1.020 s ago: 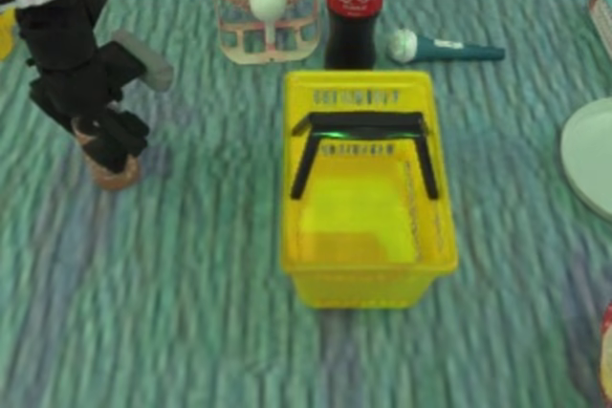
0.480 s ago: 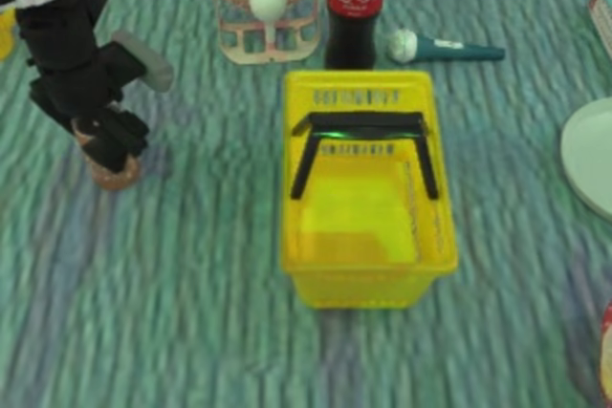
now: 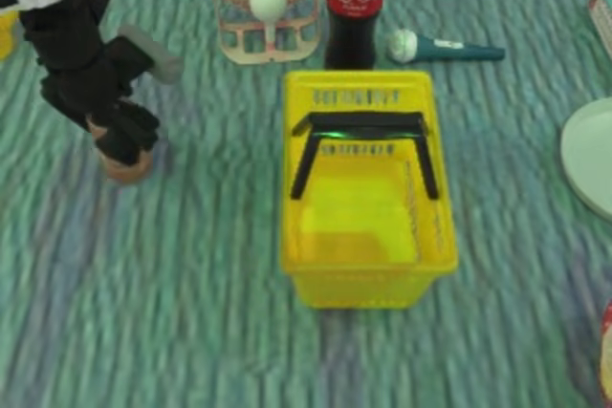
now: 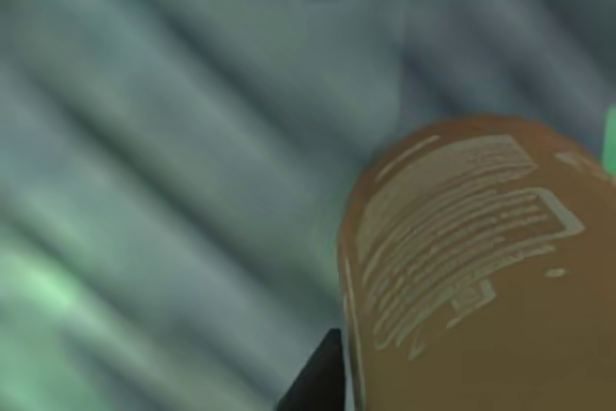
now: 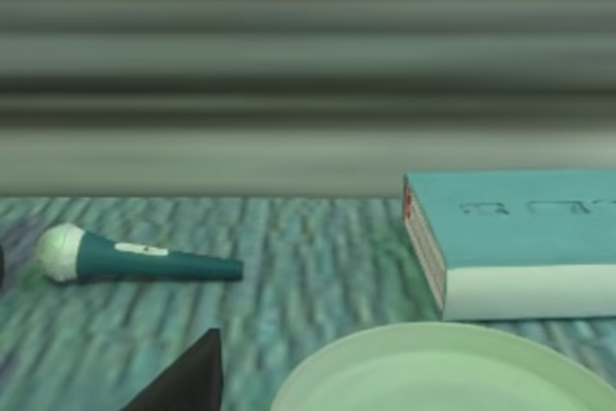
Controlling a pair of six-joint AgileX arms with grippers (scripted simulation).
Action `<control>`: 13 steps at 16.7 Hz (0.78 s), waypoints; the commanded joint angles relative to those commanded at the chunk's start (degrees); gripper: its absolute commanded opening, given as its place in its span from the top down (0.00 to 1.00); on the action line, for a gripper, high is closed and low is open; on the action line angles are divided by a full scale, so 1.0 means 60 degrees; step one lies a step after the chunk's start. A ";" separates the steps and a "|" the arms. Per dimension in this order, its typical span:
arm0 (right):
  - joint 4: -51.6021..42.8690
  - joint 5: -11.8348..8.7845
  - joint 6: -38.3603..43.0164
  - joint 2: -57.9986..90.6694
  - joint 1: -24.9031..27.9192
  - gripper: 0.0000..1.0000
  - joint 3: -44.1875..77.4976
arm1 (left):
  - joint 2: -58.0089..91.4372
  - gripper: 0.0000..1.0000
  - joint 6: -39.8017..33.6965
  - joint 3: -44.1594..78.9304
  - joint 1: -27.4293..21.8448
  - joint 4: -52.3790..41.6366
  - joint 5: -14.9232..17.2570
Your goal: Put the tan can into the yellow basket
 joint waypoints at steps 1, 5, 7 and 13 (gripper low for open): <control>0.0000 0.0000 0.0000 0.0000 0.0000 0.00 0.0000 | 0.0002 1.00 -0.0139 -0.0057 -0.0051 0.0385 0.0319; 0.0000 0.0000 0.0000 0.0000 0.0000 0.00 0.0000 | -0.0015 1.00 -0.1021 -0.0453 -0.0311 0.2874 0.2201; 0.0000 0.0000 0.0000 0.0000 0.0000 0.00 0.0000 | -0.0060 1.00 -0.1618 -0.0761 -0.0467 0.4593 0.3406; 0.0000 0.0000 0.0000 0.0000 0.0000 0.00 0.0000 | -0.0407 1.00 -0.3671 -0.2009 -0.0993 1.0503 0.7378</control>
